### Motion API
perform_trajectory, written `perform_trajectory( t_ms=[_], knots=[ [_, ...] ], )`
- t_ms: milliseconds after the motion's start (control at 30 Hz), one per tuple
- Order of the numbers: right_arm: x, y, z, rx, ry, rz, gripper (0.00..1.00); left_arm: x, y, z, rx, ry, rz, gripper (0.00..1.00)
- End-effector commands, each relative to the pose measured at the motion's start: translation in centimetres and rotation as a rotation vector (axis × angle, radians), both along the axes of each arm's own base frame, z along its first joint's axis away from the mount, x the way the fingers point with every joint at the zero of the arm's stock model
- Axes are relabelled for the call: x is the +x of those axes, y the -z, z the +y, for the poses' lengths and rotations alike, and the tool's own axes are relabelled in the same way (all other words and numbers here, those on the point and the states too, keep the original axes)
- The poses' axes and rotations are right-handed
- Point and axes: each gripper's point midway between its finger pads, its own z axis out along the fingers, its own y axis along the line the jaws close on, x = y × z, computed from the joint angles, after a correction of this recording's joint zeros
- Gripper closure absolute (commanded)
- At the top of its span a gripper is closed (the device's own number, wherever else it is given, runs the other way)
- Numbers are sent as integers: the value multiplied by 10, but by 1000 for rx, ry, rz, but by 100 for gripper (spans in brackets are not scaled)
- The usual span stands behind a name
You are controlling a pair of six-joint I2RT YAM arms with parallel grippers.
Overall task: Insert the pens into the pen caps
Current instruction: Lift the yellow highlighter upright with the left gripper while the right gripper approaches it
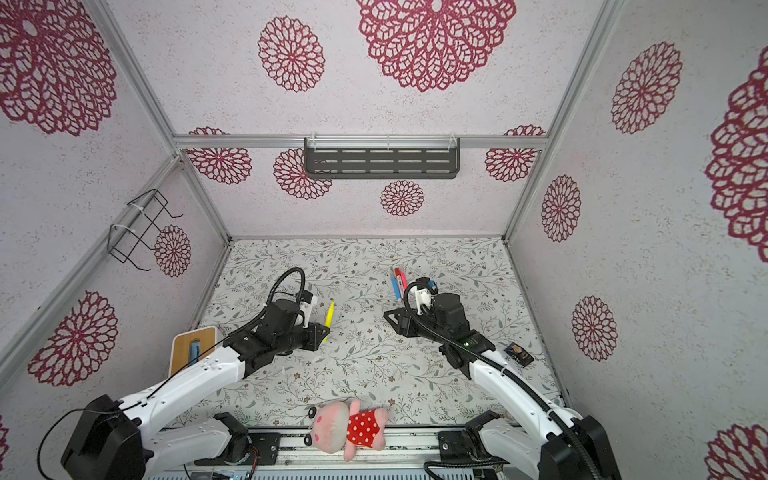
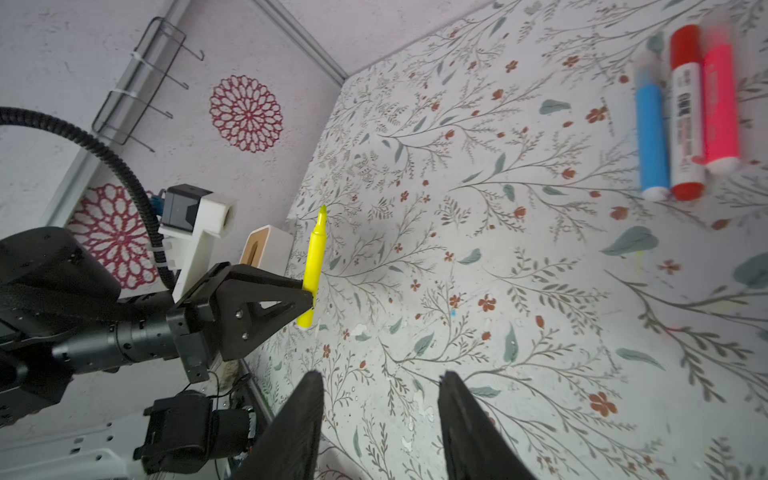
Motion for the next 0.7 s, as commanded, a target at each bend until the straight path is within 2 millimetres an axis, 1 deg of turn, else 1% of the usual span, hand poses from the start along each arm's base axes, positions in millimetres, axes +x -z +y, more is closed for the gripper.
perform_trajectory(
  t_ms=[0,133,233,400,667],
  knots=[
    [-12,-34,22,123,-112,-80,51,-3,-28,-15,-92,40,-91,83],
    [-19,-35,35,130,-158,-83,49,-11,-40,-23,-116,72,-119,83],
    [-23,-34,45,140,-190,-80,49,-15,-46,-29,-129,83,-139,83],
    [-27,-36,60,164,-227,-87,49,-19,-55,-38,-138,98,-161,83],
    [-23,-36,76,187,-245,-78,49,-25,-68,-50,-158,127,-183,83]
  ],
)
